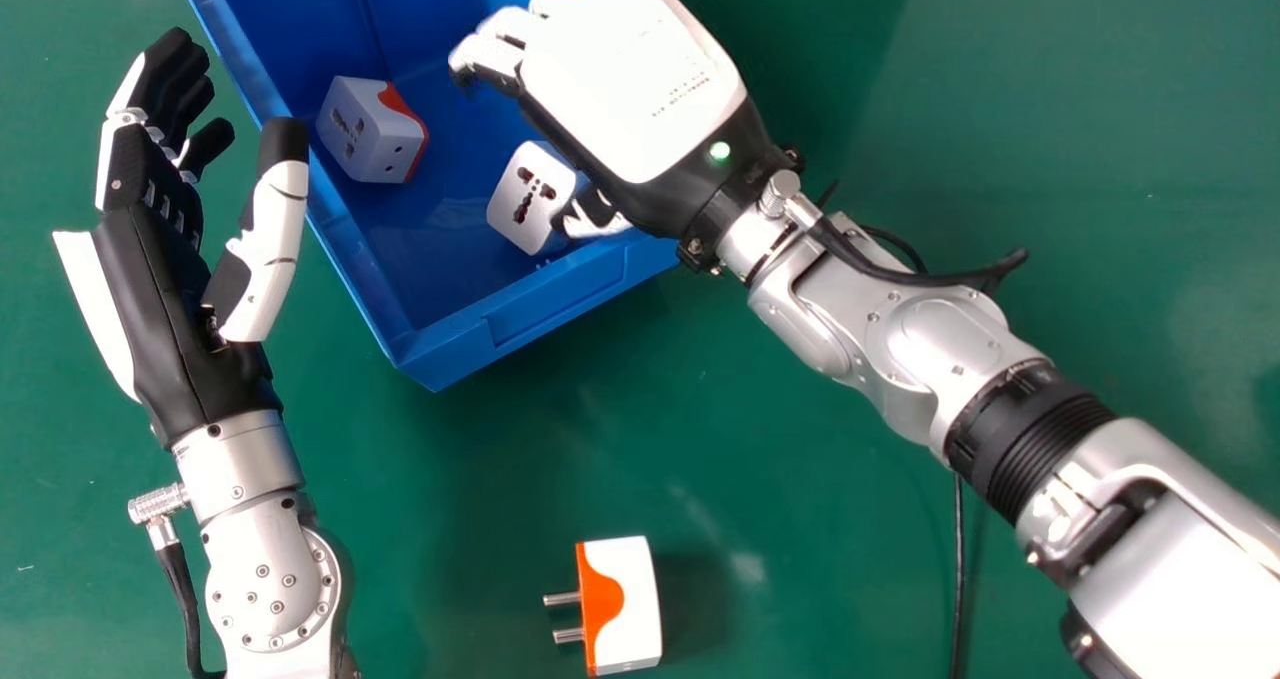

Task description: Pick all objects and put in blue box

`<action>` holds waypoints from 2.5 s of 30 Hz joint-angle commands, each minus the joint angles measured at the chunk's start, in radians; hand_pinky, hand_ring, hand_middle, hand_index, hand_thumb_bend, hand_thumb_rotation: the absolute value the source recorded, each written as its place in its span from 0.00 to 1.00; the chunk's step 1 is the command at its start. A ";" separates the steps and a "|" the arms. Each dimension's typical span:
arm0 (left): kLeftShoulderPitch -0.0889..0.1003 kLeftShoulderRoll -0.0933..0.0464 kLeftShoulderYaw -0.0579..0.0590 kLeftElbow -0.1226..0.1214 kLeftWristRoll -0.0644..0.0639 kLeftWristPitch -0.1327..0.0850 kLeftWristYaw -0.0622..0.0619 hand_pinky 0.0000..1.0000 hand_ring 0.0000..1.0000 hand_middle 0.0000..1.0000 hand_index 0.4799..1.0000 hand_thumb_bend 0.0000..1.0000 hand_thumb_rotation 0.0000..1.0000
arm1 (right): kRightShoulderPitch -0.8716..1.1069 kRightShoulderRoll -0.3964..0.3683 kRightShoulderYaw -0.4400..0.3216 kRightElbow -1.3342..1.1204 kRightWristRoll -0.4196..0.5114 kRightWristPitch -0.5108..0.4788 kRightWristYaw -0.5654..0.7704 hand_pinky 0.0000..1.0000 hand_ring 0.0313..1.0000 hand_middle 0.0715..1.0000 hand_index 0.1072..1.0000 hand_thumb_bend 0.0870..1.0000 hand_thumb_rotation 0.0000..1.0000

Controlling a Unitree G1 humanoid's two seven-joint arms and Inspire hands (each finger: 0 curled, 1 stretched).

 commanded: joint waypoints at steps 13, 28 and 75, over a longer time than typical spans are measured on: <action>0.042 -0.001 -0.004 -0.047 0.010 -0.013 0.000 0.80 0.83 0.83 0.61 0.66 0.47 | 0.230 -0.111 -0.151 -0.492 0.085 0.021 0.069 0.99 1.00 1.00 1.00 0.95 0.27; 0.079 0.000 -0.002 -0.076 -0.008 -0.014 -0.027 0.82 0.84 0.83 0.61 0.66 0.47 | 0.655 -0.268 -0.405 -0.936 0.392 -0.240 0.231 0.87 0.98 1.00 1.00 0.93 0.24; 0.110 -0.013 -0.008 -0.164 -0.007 0.046 -0.054 0.81 0.83 0.82 0.59 0.66 0.46 | 0.982 -0.169 -0.233 -1.435 0.002 0.437 1.301 0.69 0.84 0.89 0.88 0.85 0.19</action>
